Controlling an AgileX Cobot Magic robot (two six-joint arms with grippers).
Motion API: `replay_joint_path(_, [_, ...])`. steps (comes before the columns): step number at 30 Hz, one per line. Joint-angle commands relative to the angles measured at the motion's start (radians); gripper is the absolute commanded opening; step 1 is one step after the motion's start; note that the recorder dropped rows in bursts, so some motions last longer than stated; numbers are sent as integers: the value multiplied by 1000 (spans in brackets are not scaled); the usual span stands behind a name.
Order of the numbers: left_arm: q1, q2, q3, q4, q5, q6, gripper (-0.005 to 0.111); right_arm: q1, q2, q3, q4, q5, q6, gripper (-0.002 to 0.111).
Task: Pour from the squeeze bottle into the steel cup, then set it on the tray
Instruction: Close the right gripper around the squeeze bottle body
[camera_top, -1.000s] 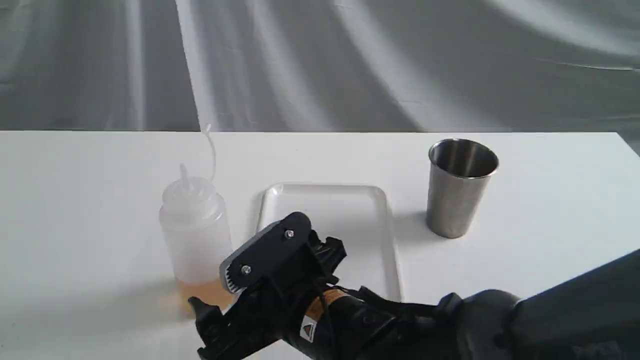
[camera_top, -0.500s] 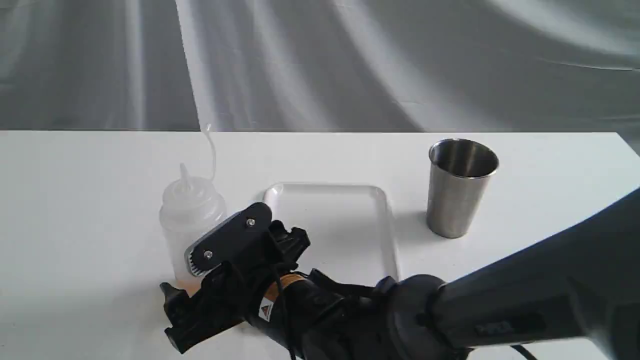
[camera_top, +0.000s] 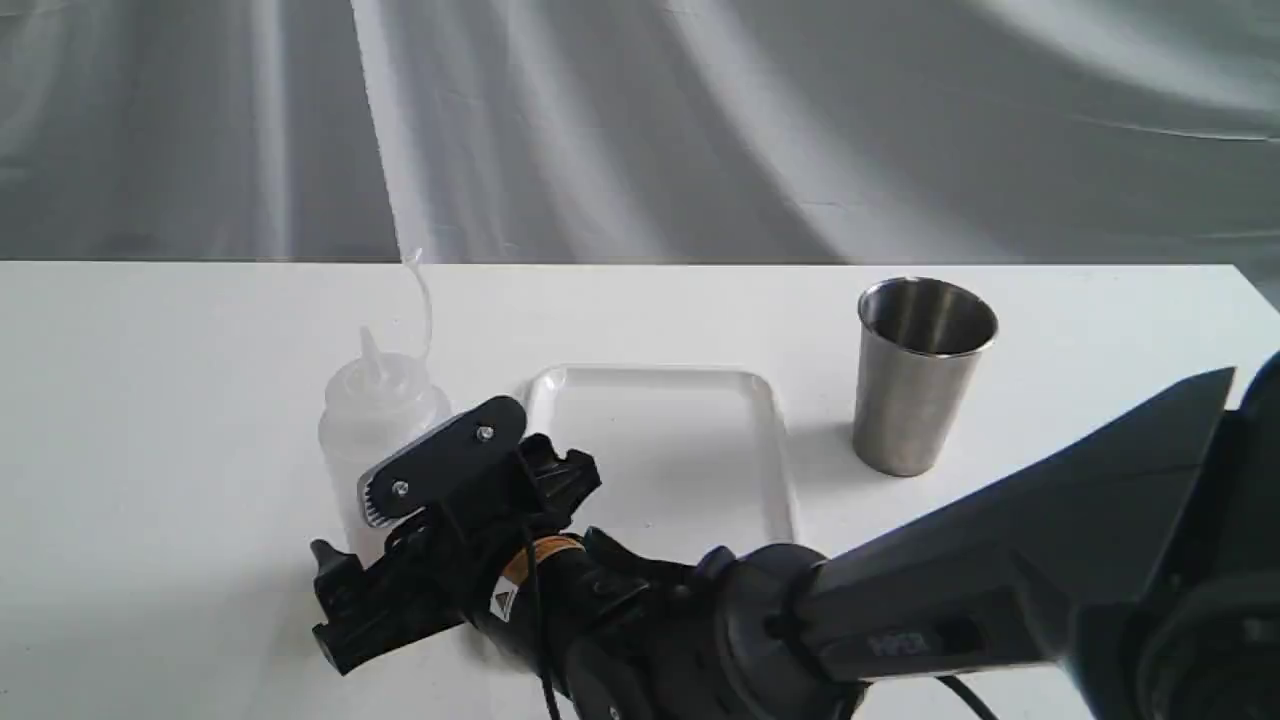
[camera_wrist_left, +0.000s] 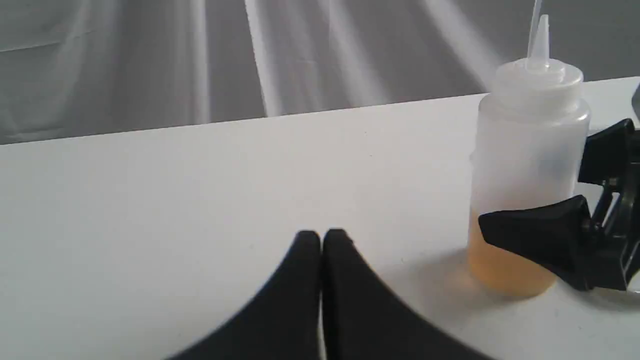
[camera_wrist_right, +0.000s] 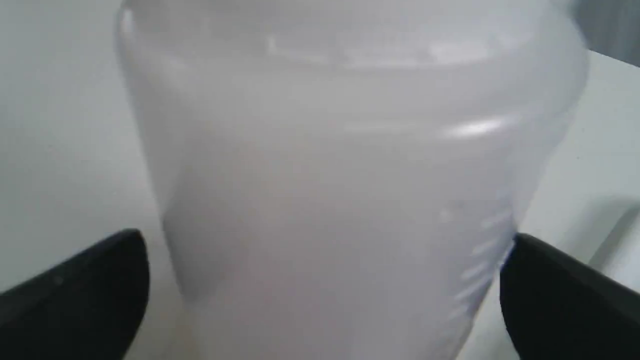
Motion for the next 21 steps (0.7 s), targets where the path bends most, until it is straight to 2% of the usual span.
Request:
replay_joint_path(1, [-6,-3,4,-1,-7,-4,0,-8,-3,-6,7,-14,3,93])
replay_joint_path(17, [-6,-3,4,-1,-7,-2,0,-8,-3,-6,9,-36,4,92])
replay_joint_path(19, [-6,-3,4,-1,-7,-2,0,-8,-3,-6,9,-36,4,89])
replay_joint_path(21, [-6,-3,4,-1,-7,-5,0,-8,-3,-6,9,-36,6,81])
